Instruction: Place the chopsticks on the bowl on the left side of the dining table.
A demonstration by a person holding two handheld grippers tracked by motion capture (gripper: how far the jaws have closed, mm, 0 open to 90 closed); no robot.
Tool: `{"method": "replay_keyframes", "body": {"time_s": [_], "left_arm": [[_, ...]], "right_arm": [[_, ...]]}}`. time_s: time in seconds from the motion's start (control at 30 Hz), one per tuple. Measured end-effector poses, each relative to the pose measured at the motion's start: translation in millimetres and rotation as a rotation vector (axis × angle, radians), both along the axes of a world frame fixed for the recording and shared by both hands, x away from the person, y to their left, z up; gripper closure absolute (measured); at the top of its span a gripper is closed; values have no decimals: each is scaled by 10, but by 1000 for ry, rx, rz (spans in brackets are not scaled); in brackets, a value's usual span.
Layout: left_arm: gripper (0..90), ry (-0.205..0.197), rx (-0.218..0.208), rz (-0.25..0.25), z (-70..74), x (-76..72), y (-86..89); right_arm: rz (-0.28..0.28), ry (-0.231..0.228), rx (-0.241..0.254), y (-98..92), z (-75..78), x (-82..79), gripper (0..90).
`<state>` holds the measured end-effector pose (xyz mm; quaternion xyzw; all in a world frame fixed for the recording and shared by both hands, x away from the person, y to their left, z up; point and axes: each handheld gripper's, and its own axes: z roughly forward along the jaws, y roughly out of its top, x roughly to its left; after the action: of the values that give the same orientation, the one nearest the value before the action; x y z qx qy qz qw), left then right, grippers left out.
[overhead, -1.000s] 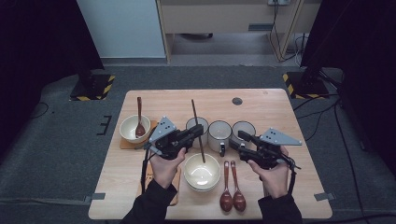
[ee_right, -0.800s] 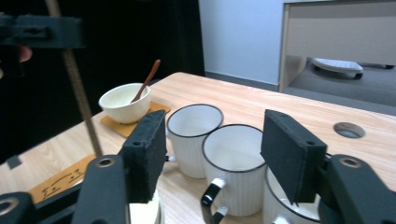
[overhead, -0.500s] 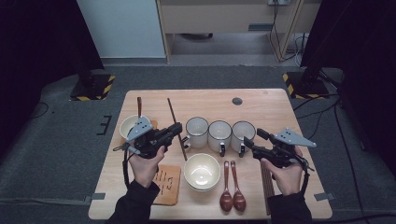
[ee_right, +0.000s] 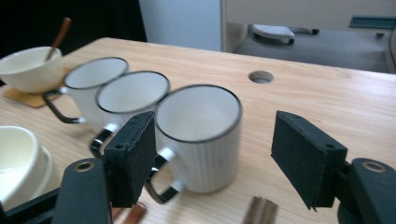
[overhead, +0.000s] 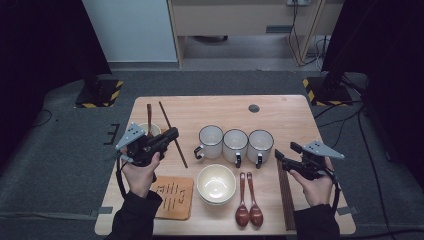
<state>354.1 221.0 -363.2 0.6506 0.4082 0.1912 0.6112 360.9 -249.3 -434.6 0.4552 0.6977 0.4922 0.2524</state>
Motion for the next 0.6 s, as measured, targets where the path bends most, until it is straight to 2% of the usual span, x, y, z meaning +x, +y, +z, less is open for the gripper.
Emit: {"method": "replay_keyframes", "body": {"time_s": [0.17, 0.27, 0.33, 0.47, 0.6], "left_arm": [[839, 20, -9, 24, -18, 37, 128], [839, 31, -1, 41, -40, 67, 206], [839, 42, -4, 53, -55, 89, 261], [839, 52, 13, 81, -71, 122, 354], [839, 63, 6, 101, -82, 148, 458]], "right_arm": [[-38, 15, -20, -125, -89, 18, 283], [-60, 40, -42, -202, -165, 35, 271], [-77, 51, -74, -252, -213, 49, 263], [-102, 80, -87, -334, -315, 75, 254], [-123, 103, -110, -398, -403, 97, 257]]}}
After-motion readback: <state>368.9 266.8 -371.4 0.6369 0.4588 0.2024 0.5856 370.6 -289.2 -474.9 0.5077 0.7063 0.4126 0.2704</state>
